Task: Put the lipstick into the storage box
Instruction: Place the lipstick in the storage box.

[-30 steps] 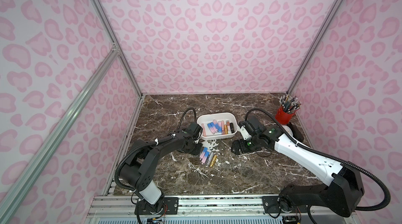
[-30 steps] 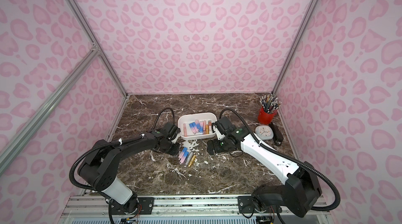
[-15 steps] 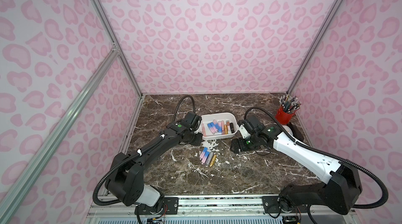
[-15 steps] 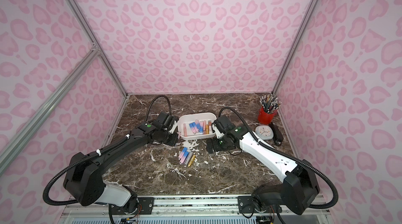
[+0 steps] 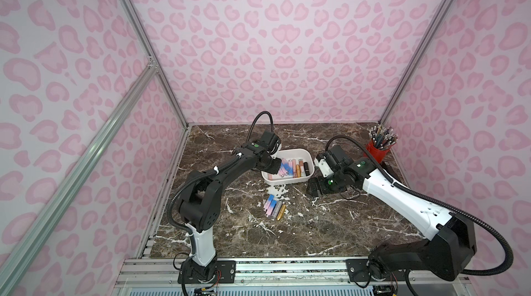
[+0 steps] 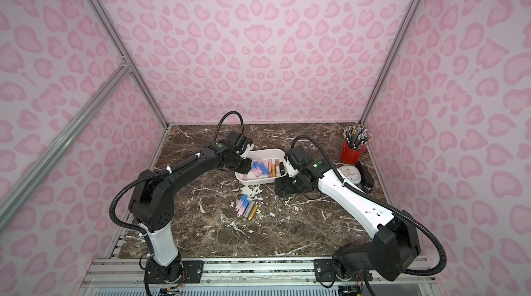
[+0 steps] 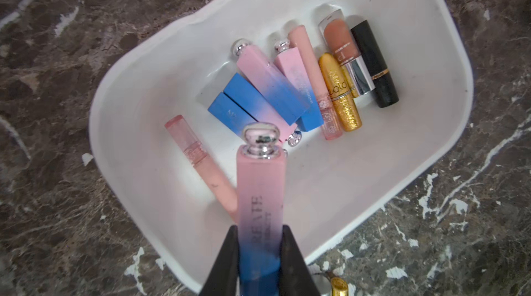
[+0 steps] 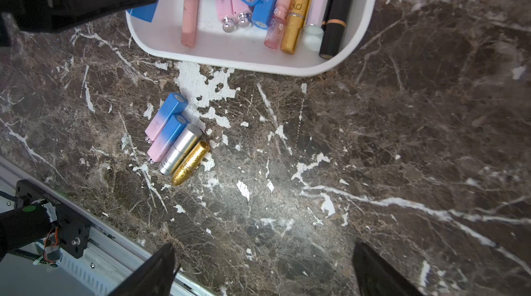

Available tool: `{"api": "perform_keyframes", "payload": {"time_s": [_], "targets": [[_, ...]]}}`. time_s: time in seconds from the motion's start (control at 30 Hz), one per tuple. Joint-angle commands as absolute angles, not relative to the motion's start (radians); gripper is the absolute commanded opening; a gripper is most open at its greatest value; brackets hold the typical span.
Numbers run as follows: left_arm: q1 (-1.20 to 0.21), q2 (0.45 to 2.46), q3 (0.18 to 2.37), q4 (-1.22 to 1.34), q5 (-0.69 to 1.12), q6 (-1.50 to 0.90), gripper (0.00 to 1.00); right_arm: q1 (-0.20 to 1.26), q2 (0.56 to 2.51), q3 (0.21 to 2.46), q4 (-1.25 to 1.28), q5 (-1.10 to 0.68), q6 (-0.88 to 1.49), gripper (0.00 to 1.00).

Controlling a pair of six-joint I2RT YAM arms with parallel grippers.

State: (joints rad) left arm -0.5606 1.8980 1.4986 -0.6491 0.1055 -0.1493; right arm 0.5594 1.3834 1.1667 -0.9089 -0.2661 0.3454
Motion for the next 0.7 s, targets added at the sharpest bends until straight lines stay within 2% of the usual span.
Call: {"api": "perform_keyframes", "payload": {"time_s": [0.0, 0.1, 0.27, 0.33, 0.4, 0.53, 0.67], "targets": [[-0.557, 1.937, 1.527, -0.621, 0.14, -0.145, 0.11, 0.547, 1.39, 1.178, -0.939, -0.277, 0.317, 0.99], [-0.555, 1.967, 1.551, -0.621, 0.156, -0.149, 0.14, 0.533, 1.399, 1.198, -0.948, -0.288, 0.306, 0.99], [-0.554, 2.002, 1.592, -0.623, 0.172, -0.15, 0.35, 0.503, 1.425, 1.239, -0.968, -0.306, 0.278, 0.99], [-0.554, 2.015, 1.605, -0.631, 0.179, -0.151, 0.38, 0.49, 1.438, 1.258, -0.981, -0.315, 0.262, 0.99], [-0.554, 2.013, 1.615, -0.635, 0.176, -0.162, 0.46, 0.477, 1.452, 1.272, -0.987, -0.33, 0.246, 0.99], [-0.555, 1.975, 1.601, -0.632, 0.179, -0.204, 0.48, 0.458, 1.478, 1.288, -0.989, -0.368, 0.224, 0.99], [-0.56, 1.83, 1.472, -0.609, 0.149, -0.245, 0.48, 0.454, 1.514, 1.304, -0.963, -0.422, 0.218, 0.99]]}}
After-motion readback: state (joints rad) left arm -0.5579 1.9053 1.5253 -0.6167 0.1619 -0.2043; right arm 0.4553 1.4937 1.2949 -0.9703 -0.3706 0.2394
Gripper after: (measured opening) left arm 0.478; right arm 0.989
